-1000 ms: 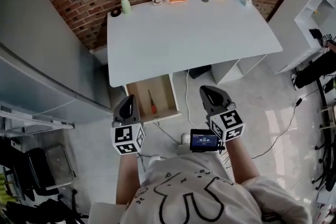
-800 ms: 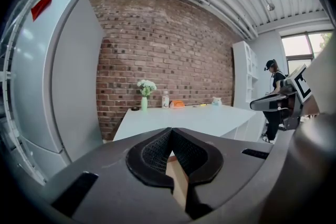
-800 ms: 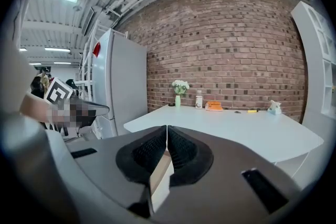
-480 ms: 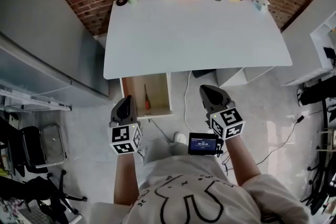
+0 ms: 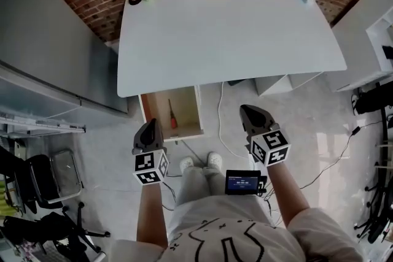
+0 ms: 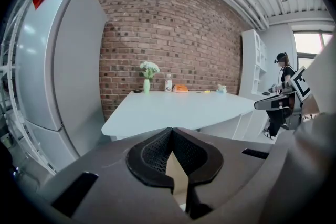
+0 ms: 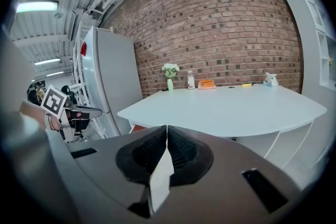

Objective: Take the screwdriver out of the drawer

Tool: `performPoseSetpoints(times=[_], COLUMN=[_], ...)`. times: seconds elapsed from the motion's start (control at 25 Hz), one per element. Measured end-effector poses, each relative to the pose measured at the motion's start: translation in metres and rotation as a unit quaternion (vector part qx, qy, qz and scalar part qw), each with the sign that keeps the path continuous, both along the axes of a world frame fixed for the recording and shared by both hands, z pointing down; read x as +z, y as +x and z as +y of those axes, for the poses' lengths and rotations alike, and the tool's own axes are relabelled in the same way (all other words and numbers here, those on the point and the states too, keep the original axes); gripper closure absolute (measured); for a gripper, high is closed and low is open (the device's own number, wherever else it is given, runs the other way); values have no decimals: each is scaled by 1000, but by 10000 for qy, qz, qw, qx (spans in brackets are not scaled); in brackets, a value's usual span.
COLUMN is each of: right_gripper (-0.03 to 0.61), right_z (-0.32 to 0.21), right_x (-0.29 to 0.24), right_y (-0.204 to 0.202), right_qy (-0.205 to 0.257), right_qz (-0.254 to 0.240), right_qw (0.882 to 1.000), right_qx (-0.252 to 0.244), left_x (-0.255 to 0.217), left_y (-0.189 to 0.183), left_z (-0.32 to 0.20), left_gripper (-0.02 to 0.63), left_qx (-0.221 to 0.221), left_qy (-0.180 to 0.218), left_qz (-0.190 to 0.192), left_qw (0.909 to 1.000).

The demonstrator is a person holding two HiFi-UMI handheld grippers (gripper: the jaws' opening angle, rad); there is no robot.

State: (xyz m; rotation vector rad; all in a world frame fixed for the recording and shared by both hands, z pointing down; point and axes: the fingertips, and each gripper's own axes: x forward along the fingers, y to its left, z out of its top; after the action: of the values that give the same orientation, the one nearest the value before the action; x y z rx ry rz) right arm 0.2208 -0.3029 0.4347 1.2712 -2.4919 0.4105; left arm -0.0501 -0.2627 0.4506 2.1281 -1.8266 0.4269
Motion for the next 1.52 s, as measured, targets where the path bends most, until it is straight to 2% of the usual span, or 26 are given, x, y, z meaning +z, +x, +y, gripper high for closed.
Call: performPoseSetpoints(times=[0.36, 0.72, 1.0, 1.2, 1.36, 1.52], right_gripper=[558, 558, 558, 557, 558, 557], right_z=[-9, -9, -15, -18, -27, -36], right_x=[62, 137, 193, 238, 264, 289], right_y=[-9, -34, -33, -28, -26, -23], right_qy=[-420, -725, -933, -1120, -1180, -1342], right_qz=[171, 374, 553, 707, 842, 957], right_qw=[9989, 9966, 9940, 9911, 9894, 9863], right_qx=[89, -65, -115, -158, -90, 23], left_x=[66, 146, 192, 228, 259, 291], left_y=[-10, -13, -11, -17, -15, -12], left_z=[-13, -26, -36, -39, -42, -45], left_gripper=[601, 601, 601, 601, 601, 601], left_qx=[156, 334, 589, 590, 672, 675], left_qy=[-456, -819, -963, -1169, -1577, -2285], left_qz=[24, 92, 85, 266, 229, 494], left_qw=[9988, 9960, 9936, 9910, 9849, 9699])
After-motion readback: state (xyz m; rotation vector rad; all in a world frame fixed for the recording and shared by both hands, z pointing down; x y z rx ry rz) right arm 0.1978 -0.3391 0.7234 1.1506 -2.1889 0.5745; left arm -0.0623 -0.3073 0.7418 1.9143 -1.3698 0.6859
